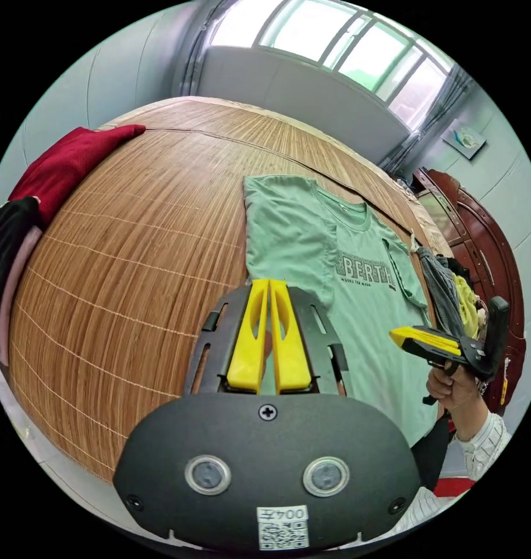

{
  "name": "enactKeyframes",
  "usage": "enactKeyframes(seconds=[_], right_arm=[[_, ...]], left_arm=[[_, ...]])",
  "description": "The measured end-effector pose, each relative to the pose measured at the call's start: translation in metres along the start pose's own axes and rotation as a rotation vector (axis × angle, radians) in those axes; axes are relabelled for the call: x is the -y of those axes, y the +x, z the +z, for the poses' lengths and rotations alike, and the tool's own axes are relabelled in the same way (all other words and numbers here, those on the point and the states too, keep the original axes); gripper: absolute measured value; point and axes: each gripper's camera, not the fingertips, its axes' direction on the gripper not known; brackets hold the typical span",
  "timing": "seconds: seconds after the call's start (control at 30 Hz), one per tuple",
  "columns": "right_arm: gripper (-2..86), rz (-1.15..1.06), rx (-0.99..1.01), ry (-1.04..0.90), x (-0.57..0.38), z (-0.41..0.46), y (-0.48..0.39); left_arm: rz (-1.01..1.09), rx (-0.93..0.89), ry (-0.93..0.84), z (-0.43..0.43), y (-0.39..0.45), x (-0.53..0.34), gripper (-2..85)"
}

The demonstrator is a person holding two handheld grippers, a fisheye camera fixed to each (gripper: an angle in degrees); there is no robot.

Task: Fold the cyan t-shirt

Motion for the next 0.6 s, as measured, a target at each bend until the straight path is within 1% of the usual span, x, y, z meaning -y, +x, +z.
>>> enactKeyframes(seconds=[0.07,0.1,0.2,0.3,0.37,0.4,0.47,0.5,0.57,0.6], right_arm=[[-0.6,0.058,0.004,-0.035,-0.051,-0.022,0.027],[-0.7,0.070,0.008,-0.022,-0.064,-0.032,0.033],[-0.7,0.114,-0.010,0.054,-0.129,-0.090,0.060],[-0.6,0.196,0.007,0.105,-0.203,-0.147,0.094],[-0.5,0.271,0.054,0.141,-0.265,-0.182,0.119],[-0.5,0.286,0.062,0.152,-0.281,-0.190,0.124],[-0.6,0.343,0.096,0.202,-0.336,-0.216,0.139],[-0.7,0.357,0.103,0.216,-0.348,-0.222,0.142],[-0.7,0.424,0.151,0.274,-0.391,-0.238,0.153],[-0.7,0.437,0.168,0.289,-0.399,-0.242,0.155]], left_arm=[[-0.025,-0.003,0.027,-0.007,-0.004,-0.013,0.4],[-0.058,-0.018,0.039,-0.019,-0.006,-0.020,0.5],[-0.017,-0.070,0.089,-0.062,0.003,-0.051,0.8],[-0.001,-0.156,0.057,-0.094,0.001,-0.102,1.8],[-0.052,-0.203,0.015,-0.105,-0.010,-0.140,2.7],[-0.071,-0.221,-0.011,-0.111,-0.016,-0.163,3.3],[-0.100,-0.181,-0.054,-0.120,-0.026,-0.193,4.5],[-0.129,-0.159,-0.073,-0.126,-0.033,-0.211,5.5],[-0.197,-0.196,-0.086,-0.133,-0.046,-0.234,6.6],[-0.240,-0.254,-0.090,-0.135,-0.053,-0.246,7.0]])
